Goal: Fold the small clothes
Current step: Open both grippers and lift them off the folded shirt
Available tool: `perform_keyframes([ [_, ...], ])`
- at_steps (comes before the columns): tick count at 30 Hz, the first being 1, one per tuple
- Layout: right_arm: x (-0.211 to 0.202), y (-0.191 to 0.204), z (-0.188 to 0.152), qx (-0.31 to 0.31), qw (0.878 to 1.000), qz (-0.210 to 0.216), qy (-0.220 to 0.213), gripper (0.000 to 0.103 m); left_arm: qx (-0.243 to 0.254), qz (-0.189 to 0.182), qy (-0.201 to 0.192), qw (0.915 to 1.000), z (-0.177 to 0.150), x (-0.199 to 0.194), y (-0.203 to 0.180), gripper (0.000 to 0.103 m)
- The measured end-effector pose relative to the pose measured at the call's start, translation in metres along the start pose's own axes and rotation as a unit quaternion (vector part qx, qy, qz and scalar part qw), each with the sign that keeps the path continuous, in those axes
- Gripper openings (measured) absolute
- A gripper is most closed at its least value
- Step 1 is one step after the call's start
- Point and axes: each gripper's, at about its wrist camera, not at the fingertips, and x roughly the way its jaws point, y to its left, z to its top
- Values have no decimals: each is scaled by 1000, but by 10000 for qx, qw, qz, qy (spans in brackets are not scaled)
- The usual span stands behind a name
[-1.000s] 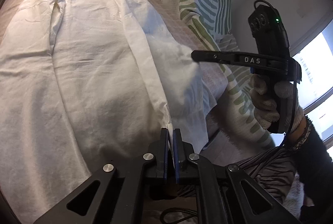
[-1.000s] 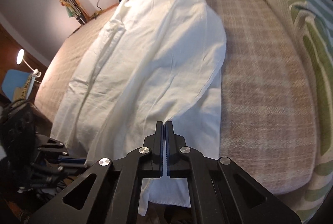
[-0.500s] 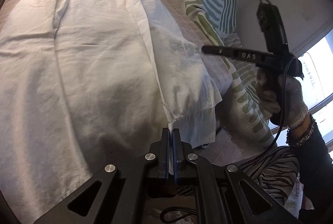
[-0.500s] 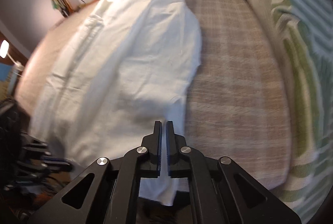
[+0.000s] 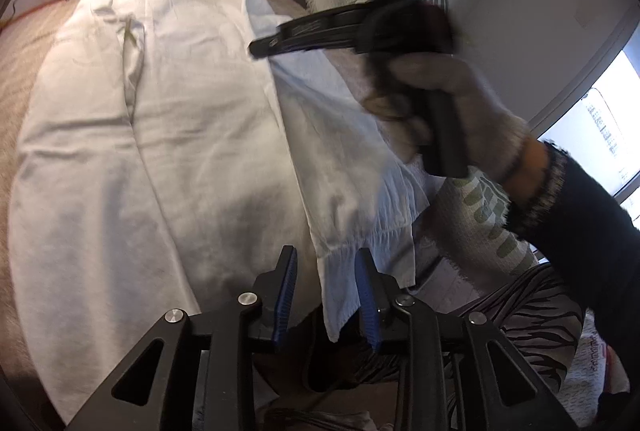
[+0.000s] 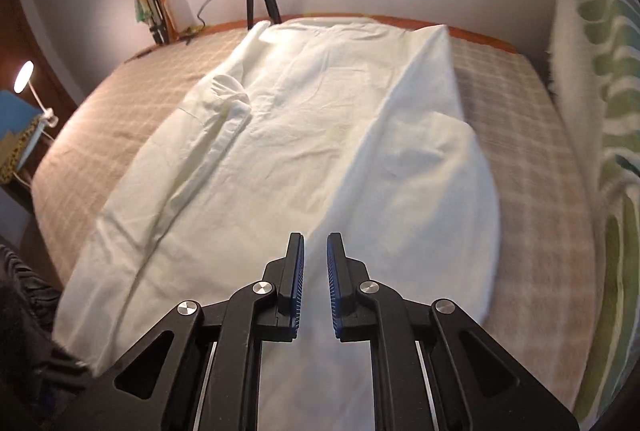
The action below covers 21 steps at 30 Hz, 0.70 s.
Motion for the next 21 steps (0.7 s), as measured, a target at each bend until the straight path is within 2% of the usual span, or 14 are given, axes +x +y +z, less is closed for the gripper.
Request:
perform_keyframes([
  [4, 40, -22, 16, 357, 9991, -54, 238, 6, 136, 113, -142, 9997, 7, -13, 5, 30],
  [6, 40, -34, 26, 510, 9985, 140, 169, 8, 210, 162, -189, 9995, 12, -20, 10, 31],
  [8, 26, -41, 37, 474, 9984, 286, -73, 10, 308, 233, -223, 9990, 17, -24, 16, 31],
  [10, 13, -53, 51, 417, 9983, 147, -369, 12, 380, 310, -198, 9986, 22, -24, 24, 31],
  [12, 8, -76, 60, 579, 9971, -43, -487, 26, 395, 312, -172, 9986, 26, -24, 32, 32],
  [13, 10, -86, 64, 659, 9965, -141, -503, 30, 387, 304, -148, 9987, 29, -23, 37, 31],
  [15, 21, -107, 68, 774, 9959, -224, -405, 43, 367, 297, -139, 9988, 33, -22, 44, 31],
  [16, 29, -115, 70, 807, 9962, -159, -292, 45, 334, 282, -144, 9989, 35, -21, 49, 31],
  [20, 53, -124, 64, 693, 9975, -78, 62, 46, 165, 148, -116, 9997, 39, -15, 57, 31],
  [21, 53, -127, 62, 704, 9975, 31, 65, 35, 145, 123, -93, 9998, 40, -13, 59, 31],
])
